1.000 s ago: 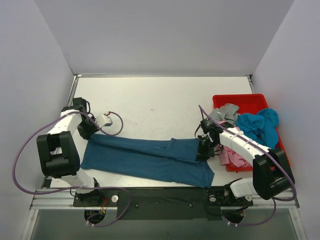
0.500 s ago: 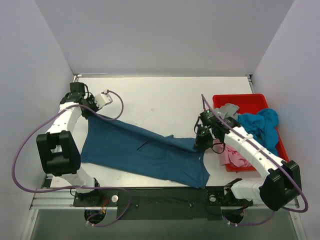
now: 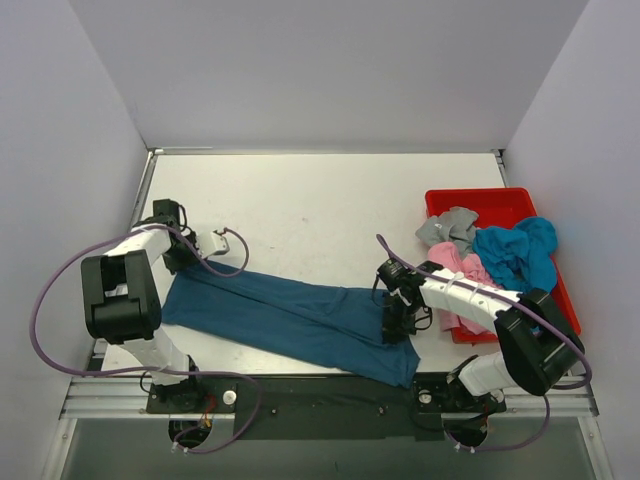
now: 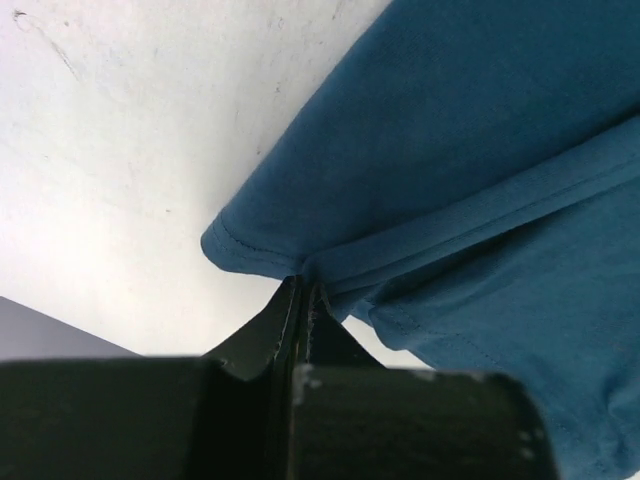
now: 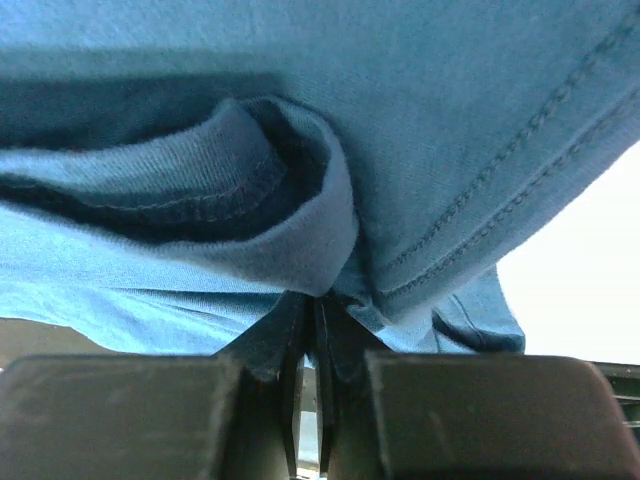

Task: Fold and stack the t-shirts
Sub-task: Fold the other side of the tshirt into a rectangle

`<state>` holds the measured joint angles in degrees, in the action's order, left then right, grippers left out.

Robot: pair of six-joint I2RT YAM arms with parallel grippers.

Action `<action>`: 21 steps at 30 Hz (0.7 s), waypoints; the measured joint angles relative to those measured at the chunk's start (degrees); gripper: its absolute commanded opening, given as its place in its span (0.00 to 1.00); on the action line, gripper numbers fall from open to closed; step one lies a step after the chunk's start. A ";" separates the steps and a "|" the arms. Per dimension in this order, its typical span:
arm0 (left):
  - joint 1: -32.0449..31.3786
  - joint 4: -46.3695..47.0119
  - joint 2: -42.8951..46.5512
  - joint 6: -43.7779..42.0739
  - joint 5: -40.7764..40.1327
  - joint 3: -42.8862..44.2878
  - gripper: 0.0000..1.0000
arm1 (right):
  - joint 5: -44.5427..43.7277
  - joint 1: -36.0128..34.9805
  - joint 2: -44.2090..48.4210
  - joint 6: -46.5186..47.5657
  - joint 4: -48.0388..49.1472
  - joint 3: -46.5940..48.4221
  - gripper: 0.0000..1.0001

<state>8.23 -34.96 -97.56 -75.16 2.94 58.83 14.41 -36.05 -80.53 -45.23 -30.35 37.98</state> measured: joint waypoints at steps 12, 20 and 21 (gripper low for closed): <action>0.11 -2.82 -0.09 -3.87 -3.15 2.34 0.56 | 0.07 0.00 0.15 -0.15 0.13 -0.20 0.43; -0.02 -21.40 0.02 -4.33 -0.83 19.08 0.38 | -6.71 -0.04 7.39 2.54 -13.27 14.03 0.41; -0.37 -23.34 0.04 -3.78 -0.07 21.49 0.37 | -7.39 -0.04 8.31 2.99 -13.90 16.09 0.34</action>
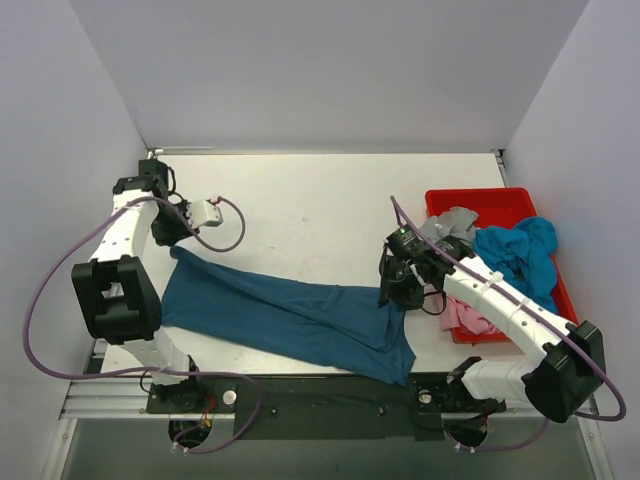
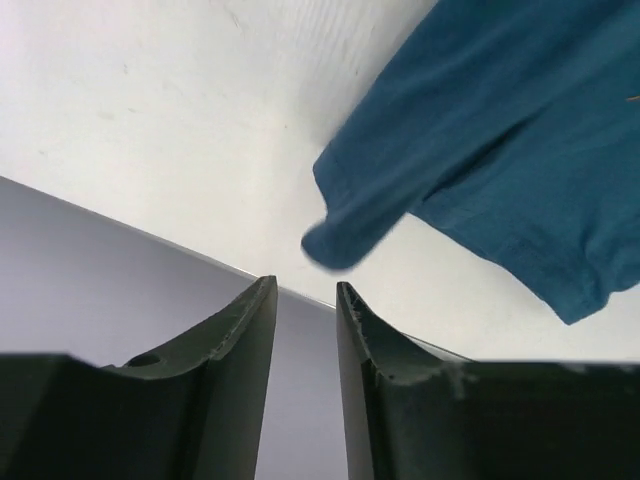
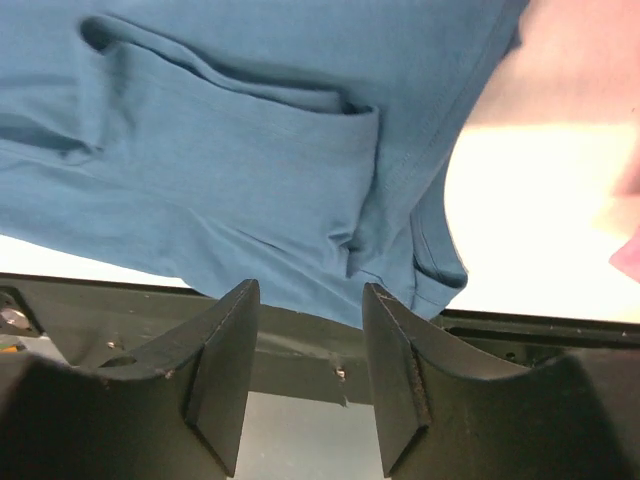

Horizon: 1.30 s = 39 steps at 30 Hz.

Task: Fold and stack the t-shirts
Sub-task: Fold the other side of the tshirt into a rectangle

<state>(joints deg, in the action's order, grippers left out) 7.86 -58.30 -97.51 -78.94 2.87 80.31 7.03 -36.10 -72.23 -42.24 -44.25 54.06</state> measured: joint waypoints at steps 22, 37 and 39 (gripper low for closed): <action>-16.06 3.17 0.74 21.73 12.11 -5.62 0.13 | 0.44 -0.33 -11.56 0.68 14.19 -9.66 0.00; -17.38 10.99 -1.99 26.05 11.61 -18.99 0.13 | 1.53 0.59 -12.70 0.26 17.07 -11.87 0.00; -17.00 9.86 -0.94 25.16 11.30 -19.82 0.14 | 1.81 0.85 -12.81 0.26 17.07 -11.87 0.00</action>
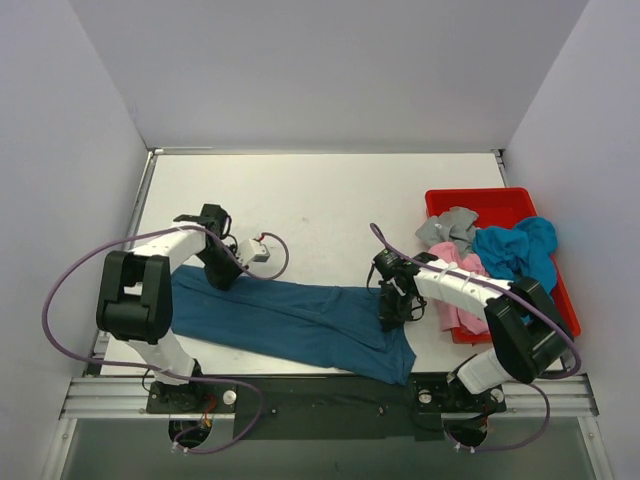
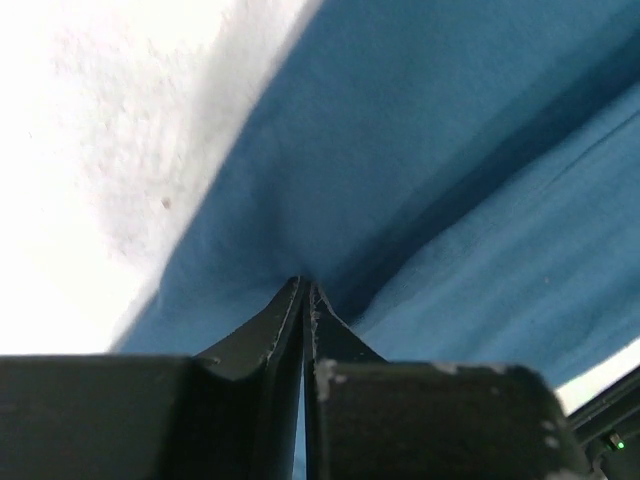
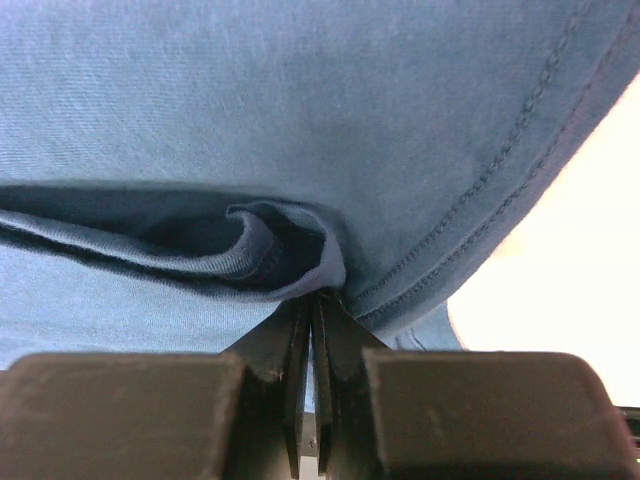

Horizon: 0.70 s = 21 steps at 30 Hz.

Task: Fold and stack the t-shirts
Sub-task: Fold the other side of the tshirt into a rectangle

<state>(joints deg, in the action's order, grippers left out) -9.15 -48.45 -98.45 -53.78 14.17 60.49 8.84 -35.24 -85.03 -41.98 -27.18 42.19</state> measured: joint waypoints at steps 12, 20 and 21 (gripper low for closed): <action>4.22 -4.90 9.86 -6.97 -3.85 -8.37 0.16 | 0.83 0.76 -1.49 0.81 -0.90 1.11 0.00; 11.43 -7.10 9.73 -9.49 -6.40 -8.22 0.17 | -1.46 -1.88 -0.55 7.21 -1.86 3.76 0.00; 11.58 -8.87 9.73 -9.55 -5.68 -6.49 0.17 | -1.70 -3.13 0.37 8.41 -1.86 4.90 0.00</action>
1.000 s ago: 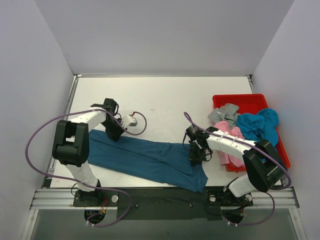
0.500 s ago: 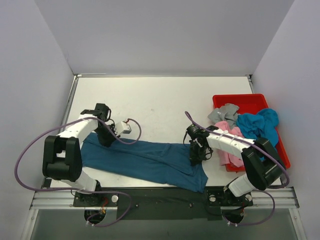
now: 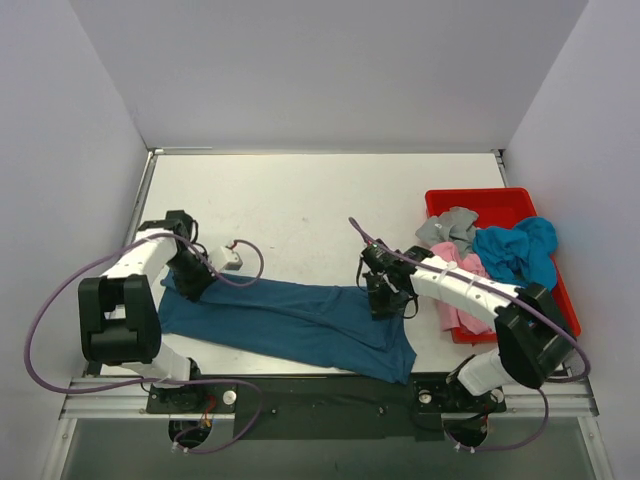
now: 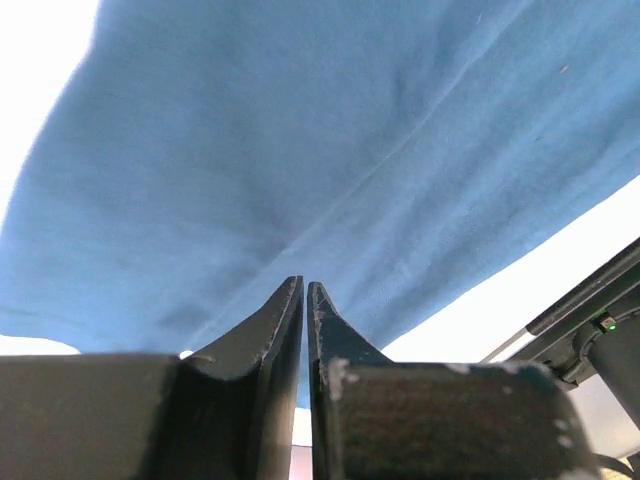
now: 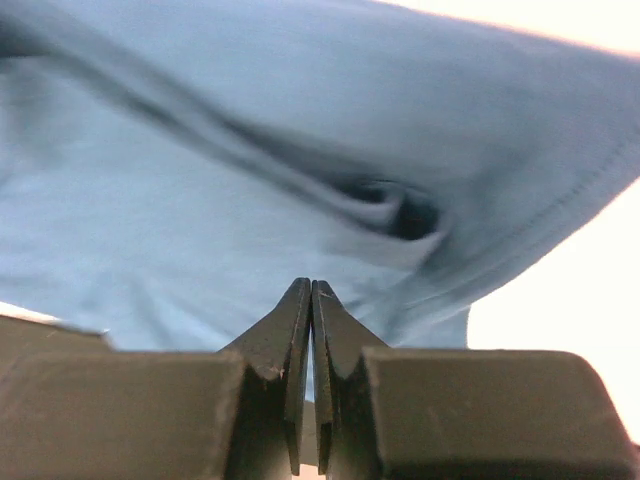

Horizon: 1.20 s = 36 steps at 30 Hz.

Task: Fold and stack the t-shirts
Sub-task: Fold the other side of the tshirt into a rectangle

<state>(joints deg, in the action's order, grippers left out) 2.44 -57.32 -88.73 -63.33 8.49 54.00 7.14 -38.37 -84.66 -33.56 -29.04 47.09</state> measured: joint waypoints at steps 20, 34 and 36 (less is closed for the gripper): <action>6.23 13.84 -6.47 10.25 -1.38 2.32 0.17 | 15.15 -14.56 -26.51 15.98 9.38 28.87 0.00; 6.36 15.17 -7.43 11.28 -3.98 2.95 0.19 | 14.10 -17.88 -19.85 22.32 5.49 21.31 0.00; 6.40 14.71 -7.41 11.28 -3.04 3.37 0.19 | 14.14 -17.27 -18.91 22.01 5.18 21.79 0.00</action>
<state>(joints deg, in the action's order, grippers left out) 8.84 -42.61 -96.14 -52.05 5.45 57.36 21.28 -55.64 -103.57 -11.55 -23.86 68.88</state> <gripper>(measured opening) 0.184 0.001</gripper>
